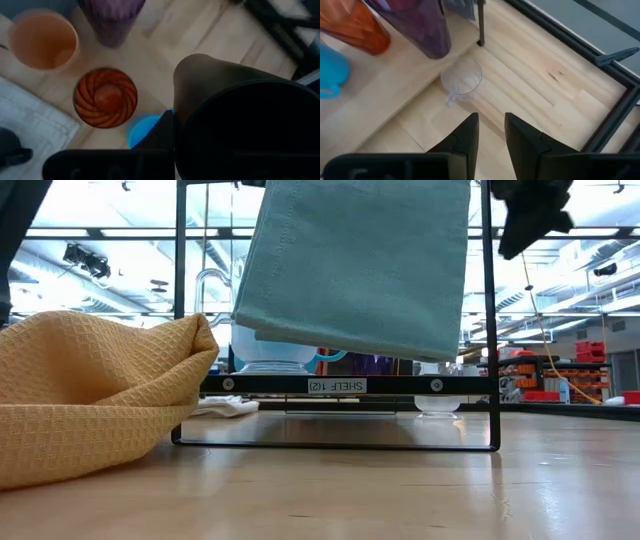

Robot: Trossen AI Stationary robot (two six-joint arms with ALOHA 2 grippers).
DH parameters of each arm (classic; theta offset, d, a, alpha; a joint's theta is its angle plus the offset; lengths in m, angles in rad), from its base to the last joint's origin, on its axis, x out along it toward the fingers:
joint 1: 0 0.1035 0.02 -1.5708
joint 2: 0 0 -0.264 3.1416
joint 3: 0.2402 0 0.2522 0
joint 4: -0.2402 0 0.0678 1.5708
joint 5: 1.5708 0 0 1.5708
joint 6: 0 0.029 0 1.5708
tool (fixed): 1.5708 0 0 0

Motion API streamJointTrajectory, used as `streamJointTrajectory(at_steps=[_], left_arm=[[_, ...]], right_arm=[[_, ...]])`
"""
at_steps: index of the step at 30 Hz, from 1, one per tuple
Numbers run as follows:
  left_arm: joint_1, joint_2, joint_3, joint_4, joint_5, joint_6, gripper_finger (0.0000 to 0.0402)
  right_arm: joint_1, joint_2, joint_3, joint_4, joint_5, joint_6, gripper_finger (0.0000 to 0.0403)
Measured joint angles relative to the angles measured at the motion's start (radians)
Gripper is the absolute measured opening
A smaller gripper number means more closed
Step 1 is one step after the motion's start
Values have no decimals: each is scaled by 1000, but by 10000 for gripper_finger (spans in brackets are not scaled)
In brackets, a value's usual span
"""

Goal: Stack small to large cups/mugs on shelf
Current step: Put the black cup on the shelf

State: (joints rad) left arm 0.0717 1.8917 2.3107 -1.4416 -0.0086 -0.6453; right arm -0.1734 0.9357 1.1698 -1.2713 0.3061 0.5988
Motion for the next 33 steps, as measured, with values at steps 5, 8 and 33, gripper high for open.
streamJointTrajectory(at_steps=[5,8,33], left_arm=[[4,36,-19,11,-12,2,9],[4,54,-20,83,-27,3,9],[44,168,-19,45,-43,187,9]], right_arm=[[0,-118,0,-16,-1,54,100],[0,-178,0,-16,-1,105,100],[0,-129,0,24,-8,234,100]])
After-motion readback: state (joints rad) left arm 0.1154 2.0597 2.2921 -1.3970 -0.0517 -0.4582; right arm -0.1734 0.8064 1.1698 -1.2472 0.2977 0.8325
